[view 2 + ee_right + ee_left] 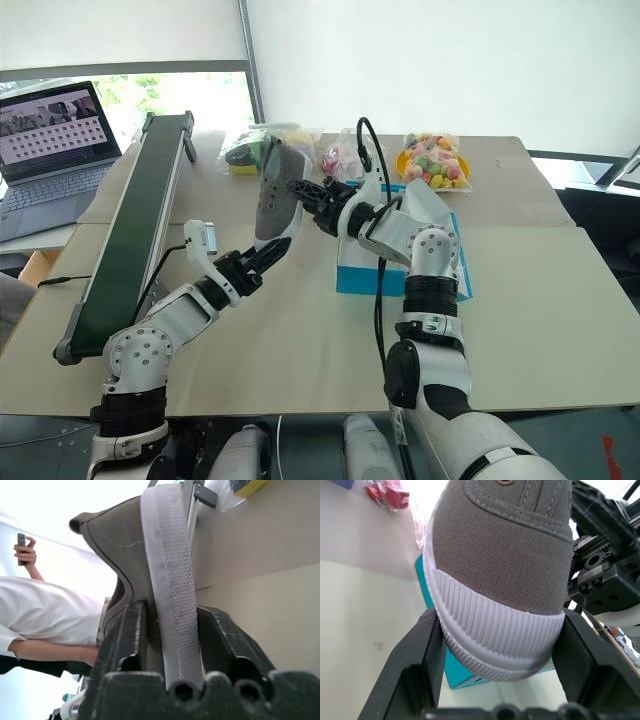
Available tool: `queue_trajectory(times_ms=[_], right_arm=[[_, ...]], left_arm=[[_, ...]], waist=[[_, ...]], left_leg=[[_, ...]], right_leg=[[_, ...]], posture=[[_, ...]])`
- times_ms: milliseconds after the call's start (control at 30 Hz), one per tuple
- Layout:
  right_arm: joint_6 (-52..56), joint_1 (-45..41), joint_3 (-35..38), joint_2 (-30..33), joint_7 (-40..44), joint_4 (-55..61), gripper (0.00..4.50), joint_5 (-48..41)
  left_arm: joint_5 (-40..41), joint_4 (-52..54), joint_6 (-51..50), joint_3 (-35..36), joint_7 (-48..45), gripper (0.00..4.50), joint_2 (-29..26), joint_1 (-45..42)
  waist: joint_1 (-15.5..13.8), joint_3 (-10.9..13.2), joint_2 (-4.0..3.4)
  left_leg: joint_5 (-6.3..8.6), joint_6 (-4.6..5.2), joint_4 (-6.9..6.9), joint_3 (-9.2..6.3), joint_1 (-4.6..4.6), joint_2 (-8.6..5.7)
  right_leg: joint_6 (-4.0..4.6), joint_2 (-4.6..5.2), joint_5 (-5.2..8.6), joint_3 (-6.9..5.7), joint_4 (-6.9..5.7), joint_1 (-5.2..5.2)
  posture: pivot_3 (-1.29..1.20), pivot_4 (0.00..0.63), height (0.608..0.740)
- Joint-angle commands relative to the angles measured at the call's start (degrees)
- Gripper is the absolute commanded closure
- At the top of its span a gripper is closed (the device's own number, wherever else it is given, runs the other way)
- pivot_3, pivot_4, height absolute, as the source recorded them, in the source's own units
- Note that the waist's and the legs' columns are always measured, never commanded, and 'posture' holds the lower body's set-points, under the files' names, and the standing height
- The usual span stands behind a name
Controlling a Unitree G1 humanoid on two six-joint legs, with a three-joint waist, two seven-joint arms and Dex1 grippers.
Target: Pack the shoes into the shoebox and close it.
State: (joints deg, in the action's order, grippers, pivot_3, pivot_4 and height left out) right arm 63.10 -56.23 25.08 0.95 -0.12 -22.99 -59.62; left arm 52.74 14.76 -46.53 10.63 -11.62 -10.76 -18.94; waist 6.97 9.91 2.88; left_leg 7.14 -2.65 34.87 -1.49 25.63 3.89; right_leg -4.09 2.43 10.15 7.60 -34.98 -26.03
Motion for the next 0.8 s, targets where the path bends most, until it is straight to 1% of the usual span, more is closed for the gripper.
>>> queue_trajectory(times_ms=[33,100,267,333,433,567,633,700,733,800], right_arm=[[-0.40,-2.73,1.21,-0.29,-0.85,4.08,3.74,-2.66],[-1.14,-2.91,1.52,-0.77,-1.93,5.31,3.74,-3.01],[-1.99,-2.90,2.54,-2.96,-5.71,9.61,3.74,-5.17],[-2.61,-2.87,3.28,-3.65,-7.49,11.01,3.83,-6.18],[-3.91,-2.88,3.66,-2.61,-9.22,12.16,3.83,-5.45],[-5.03,-4.79,4.31,4.08,-10.66,11.30,3.83,-2.96],[-1.72,-5.98,4.53,9.44,-12.86,9.16,3.83,-2.04],[3.08,-5.97,2.26,16.58,-13.84,6.51,3.83,1.85],[5.88,-5.80,0.27,19.84,-12.68,5.34,3.83,3.54],[9.60,-5.51,-3.36,24.21,-10.01,3.36,3.83,6.36]], left_arm=[[-1.00,2.48,0.58,-1.59,-1.46,1.74,-0.69,-0.42],[-1.63,2.44,0.73,-2.05,-1.65,1.74,-0.76,-0.40],[-6.19,2.04,3.21,-4.68,-3.02,1.74,-1.92,-0.44],[-7.25,1.99,4.00,-5.42,-3.96,0.94,-2.23,-0.51],[-9.49,2.46,5.07,-7.09,-5.26,0.02,-3.13,-0.65],[-13.04,3.07,6.56,-8.80,-6.81,0.02,-4.83,-0.49],[-15.09,3.80,7.58,-9.76,-9.04,0.02,-7.12,-0.02],[-16.91,4.10,8.23,-10.26,-11.77,0.02,-10.42,0.13],[-18.24,3.93,8.96,-10.80,-13.23,0.02,-12.32,-0.02],[-19.93,3.41,10.12,-11.72,-16.08,0.02,-14.92,-0.59]], waist=[[0.00,0.00,0.00],[0.00,0.00,0.00],[-0.04,0.01,-0.01],[-0.06,0.01,-0.01],[-0.11,0.04,-0.06],[-0.53,0.04,-0.07],[-0.74,0.08,-0.13],[-1.04,0.14,-0.22],[-1.29,0.14,-0.22],[-1.39,0.16,-0.25]], left_leg=[[0.00,0.00,0.00,0.00,0.00,0.00],[0.00,0.00,0.00,0.00,0.00,0.00],[0.00,0.00,-0.01,-0.03,0.01,0.00],[0.00,0.00,-0.01,-0.04,0.02,0.00],[0.00,0.00,-0.01,-0.05,0.04,0.00],[0.00,0.00,0.02,-0.08,0.11,0.01],[0.00,0.00,0.02,-0.09,0.15,0.01],[0.00,0.00,0.02,-0.08,0.21,0.00],[0.00,0.00,-0.01,-0.07,0.21,0.00],[0.00,0.00,-0.05,-0.08,0.20,0.01]], right_leg=[[0.00,0.00,0.00,0.00,0.00,0.00],[0.00,0.00,0.00,0.00,0.00,0.00],[0.00,0.00,0.00,-0.03,0.00,-0.01],[0.00,0.00,0.00,-0.04,0.01,0.00],[0.00,0.00,0.00,-0.06,0.00,-0.01],[0.08,0.02,0.05,-0.14,0.02,-0.01],[0.22,0.03,0.12,-0.16,0.04,-0.02],[0.24,0.04,0.14,-0.15,0.05,-0.06],[0.27,0.05,0.16,-0.15,0.07,-0.08],[0.37,0.05,0.22,-0.17,0.07,-0.11]], posture=[[0.00,0.150,0.740],[0.00,0.150,0.740],[0.00,0.150,0.740],[0.00,0.150,0.740],[0.00,0.150,0.740],[0.00,0.150,0.740],[0.00,0.150,0.740],[0.00,0.150,0.740],[0.00,0.150,0.740],[0.00,0.150,0.740]])
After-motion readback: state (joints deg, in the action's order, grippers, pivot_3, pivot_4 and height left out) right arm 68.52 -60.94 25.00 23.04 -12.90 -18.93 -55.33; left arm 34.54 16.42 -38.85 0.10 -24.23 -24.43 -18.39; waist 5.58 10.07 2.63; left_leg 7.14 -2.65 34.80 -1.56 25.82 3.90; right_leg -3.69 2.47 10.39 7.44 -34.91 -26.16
